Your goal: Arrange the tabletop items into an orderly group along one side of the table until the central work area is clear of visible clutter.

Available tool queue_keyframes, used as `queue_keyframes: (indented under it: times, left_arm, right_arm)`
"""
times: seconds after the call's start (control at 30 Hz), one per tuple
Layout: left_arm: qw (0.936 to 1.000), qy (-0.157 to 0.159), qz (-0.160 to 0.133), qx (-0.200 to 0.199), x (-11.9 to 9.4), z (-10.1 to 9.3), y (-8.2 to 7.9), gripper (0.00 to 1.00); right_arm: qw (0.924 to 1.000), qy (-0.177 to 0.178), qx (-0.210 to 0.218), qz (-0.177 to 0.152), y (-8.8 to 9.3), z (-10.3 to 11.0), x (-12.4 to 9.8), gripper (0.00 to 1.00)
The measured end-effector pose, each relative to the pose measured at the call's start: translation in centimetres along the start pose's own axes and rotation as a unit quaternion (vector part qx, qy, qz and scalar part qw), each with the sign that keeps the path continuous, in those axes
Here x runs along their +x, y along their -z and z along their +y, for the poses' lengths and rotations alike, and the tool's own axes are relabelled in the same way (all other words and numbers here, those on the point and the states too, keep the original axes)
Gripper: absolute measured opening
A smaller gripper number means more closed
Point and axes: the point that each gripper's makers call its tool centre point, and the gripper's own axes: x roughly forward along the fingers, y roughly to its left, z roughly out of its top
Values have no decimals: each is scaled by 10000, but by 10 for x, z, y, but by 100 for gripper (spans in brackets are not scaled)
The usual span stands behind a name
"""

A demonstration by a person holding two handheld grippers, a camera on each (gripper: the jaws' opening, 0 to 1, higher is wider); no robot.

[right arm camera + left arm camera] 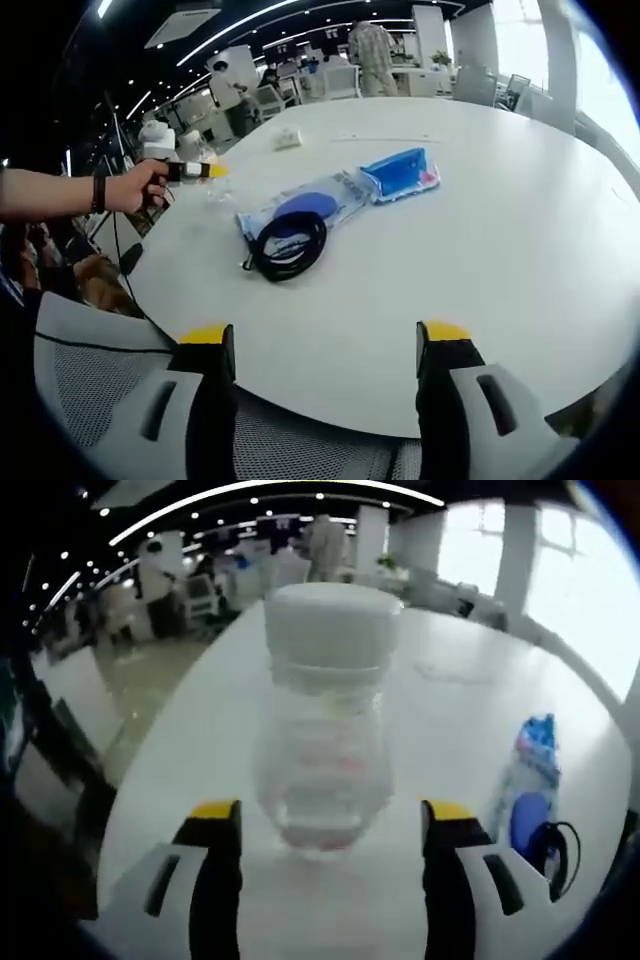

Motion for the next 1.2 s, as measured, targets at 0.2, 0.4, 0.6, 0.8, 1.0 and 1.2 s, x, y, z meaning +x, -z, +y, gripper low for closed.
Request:
queue_keyframes:
  times: [0.2,0.4,0.6,0.8,1.0,1.2]
  left_arm:
    - [9999,97,-5,60,-6,-5,8,71]
    - [9982,289,-29,-526,-18,-20,20,71]
    - [9977,424,130,-506,-32,-41,52,71]
    - [9961,630,291,-548,-46,-62,75,70]
    - [9942,980,321,-306,-50,-94,76,68]
    - [9926,1193,35,219,-38,-127,36,68]
  right_arm:
    - [10000,-25,-49,13,1,2,0,74]
    - [10000,-15,-35,-22,-1,1,0,74]
    - [10000,-24,-22,-40,-1,1,0,74]
    - [10000,-30,-15,-41,-2,1,-1,74]
    - [10000,-19,24,-67,-3,0,-1,74]
    - [10000,-15,29,-51,-2,0,-1,74]
